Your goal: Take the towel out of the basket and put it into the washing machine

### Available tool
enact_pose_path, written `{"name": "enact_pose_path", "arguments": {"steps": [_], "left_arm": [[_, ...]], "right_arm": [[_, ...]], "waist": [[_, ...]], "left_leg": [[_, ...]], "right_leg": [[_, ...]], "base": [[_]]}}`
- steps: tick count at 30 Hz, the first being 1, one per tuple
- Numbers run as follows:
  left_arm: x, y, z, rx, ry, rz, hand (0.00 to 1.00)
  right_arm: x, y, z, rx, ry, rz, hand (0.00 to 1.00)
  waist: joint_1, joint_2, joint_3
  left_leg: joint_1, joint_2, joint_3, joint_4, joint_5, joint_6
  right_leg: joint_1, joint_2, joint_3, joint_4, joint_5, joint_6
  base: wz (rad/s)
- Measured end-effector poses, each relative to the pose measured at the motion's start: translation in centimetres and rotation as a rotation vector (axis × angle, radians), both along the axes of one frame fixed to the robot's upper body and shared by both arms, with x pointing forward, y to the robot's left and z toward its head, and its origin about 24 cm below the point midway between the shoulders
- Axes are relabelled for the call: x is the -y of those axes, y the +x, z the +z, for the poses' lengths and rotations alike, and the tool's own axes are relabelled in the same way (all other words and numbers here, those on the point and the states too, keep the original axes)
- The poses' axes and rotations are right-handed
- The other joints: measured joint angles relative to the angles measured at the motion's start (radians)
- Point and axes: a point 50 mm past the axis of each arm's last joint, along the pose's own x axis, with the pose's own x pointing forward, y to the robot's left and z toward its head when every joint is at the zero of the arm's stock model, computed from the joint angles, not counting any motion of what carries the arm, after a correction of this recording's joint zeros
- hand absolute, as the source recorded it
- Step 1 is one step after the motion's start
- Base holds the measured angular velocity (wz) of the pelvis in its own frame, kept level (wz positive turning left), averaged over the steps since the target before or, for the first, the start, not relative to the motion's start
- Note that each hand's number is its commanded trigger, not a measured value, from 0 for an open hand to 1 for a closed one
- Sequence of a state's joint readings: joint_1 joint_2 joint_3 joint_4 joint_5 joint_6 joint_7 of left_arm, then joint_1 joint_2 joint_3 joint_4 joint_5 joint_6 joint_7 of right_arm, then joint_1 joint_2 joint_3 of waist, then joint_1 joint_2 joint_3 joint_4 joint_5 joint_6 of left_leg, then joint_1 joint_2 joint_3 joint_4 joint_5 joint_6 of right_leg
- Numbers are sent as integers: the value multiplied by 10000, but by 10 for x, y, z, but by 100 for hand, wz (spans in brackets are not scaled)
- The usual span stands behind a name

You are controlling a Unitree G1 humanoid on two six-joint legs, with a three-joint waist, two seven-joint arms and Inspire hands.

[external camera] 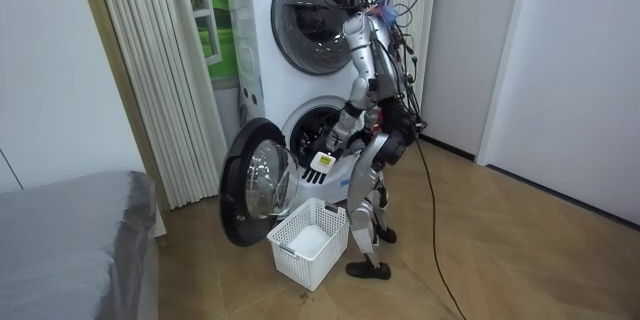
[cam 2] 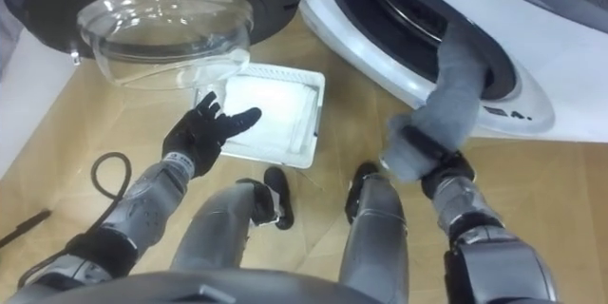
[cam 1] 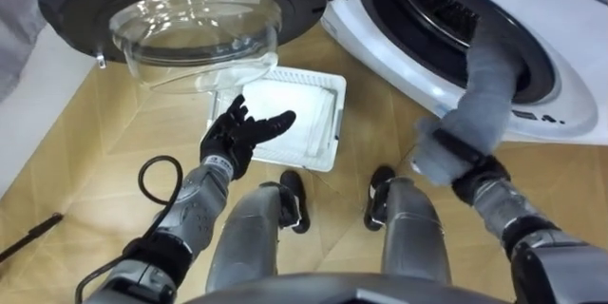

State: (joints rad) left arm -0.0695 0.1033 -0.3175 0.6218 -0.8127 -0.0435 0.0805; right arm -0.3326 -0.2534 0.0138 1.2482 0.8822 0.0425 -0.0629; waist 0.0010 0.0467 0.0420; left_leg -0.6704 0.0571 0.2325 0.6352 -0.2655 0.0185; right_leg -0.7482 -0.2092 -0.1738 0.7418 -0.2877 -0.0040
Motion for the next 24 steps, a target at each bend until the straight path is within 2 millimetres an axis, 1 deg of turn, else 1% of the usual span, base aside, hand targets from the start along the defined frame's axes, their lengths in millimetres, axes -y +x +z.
{"name": "enact_pose_path", "arguments": {"steps": [2,3,4,5,6,7,8,11,12,14,16,19,22,24], "left_arm": [[-1,2,1,14,80,93,0],[-3,3,2,5,178,285,0],[-5,3,2,-5,241,378,0],[-7,4,3,-34,342,564,0],[-8,6,5,20,389,672,0],[-8,7,6,67,397,679,0],[-8,8,8,128,410,706,0],[-10,7,9,144,595,903,0],[-11,7,11,227,681,950,0],[-14,9,14,327,785,1032,0],[-17,10,16,387,894,1105,0],[-22,10,17,440,1107,1243,0],[-26,11,18,478,1284,1286,0],[-25,11,18,473,1339,1218,0]], "right_arm": [[3,9,7,96,10,-250,100],[3,16,11,248,120,-433,100],[3,20,14,344,220,-539,100],[1,27,18,447,400,-657,100],[-1,35,23,536,596,-782,100],[-2,38,26,545,661,-819,100],[-4,45,30,618,874,-1066,100],[-5,59,42,949,1516,-1813,100],[-4,63,46,1173,1779,-2129,100],[-4,69,52,1425,2119,-2500,100],[-2,73,57,1622,2393,-2854,100],[8,79,67,1973,2532,-3222,100],[11,83,74,2156,2519,-3281,100],[13,88,80,2300,2432,-3261,100]], "waist": [[-69,-122,22],[-204,-251,54],[-245,-283,41],[-268,-461,44],[-361,-499,39],[-391,-531,30],[-395,-580,42],[-422,-616,35],[-462,-615,35],[-466,-614,35],[-467,-628,35],[-475,-652,48],[-469,-746,51],[-455,-796,77]], "left_leg": [[-16,-5,149,74,15,27],[-16,-3,248,96,32,57],[-16,5,294,126,36,63],[-61,11,377,214,35,65],[-173,34,393,283,35,72],[-257,42,397,315,53,109],[-419,67,388,403,64,136],[-724,58,394,595,19,282],[-813,49,394,596,24,331],[-902,14,407,628,11,386],[-908,-15,412,643,3,411],[-926,-28,451,685,-18,457],[-950,-18,460,731,-19,459],[-979,-1,488,781,-21,461]], "right_leg": [[-70,-101,36,192,-66,-5],[-91,-166,73,270,-97,-6],[-106,-164,97,307,-101,-9],[-221,-175,154,416,-109,-14],[-291,-180,160,447,-102,-15],[-355,-176,168,461,-89,-3],[-459,-169,134,479,-54,9],[-724,-229,106,625,-19,57],[-798,-324,86,710,-28,83],[-881,-378,94,774,-35,123],[-880,-425,82,790,-32,140],[-877,-491,52,837,-67,185],[-878,-495,5,814,-77,191],[-903,-492,9,823,-78,192]], "base": [[8],[10],[0],[-4],[0],[11],[13],[9],[13],[10],[4],[5],[3],[0]]}}
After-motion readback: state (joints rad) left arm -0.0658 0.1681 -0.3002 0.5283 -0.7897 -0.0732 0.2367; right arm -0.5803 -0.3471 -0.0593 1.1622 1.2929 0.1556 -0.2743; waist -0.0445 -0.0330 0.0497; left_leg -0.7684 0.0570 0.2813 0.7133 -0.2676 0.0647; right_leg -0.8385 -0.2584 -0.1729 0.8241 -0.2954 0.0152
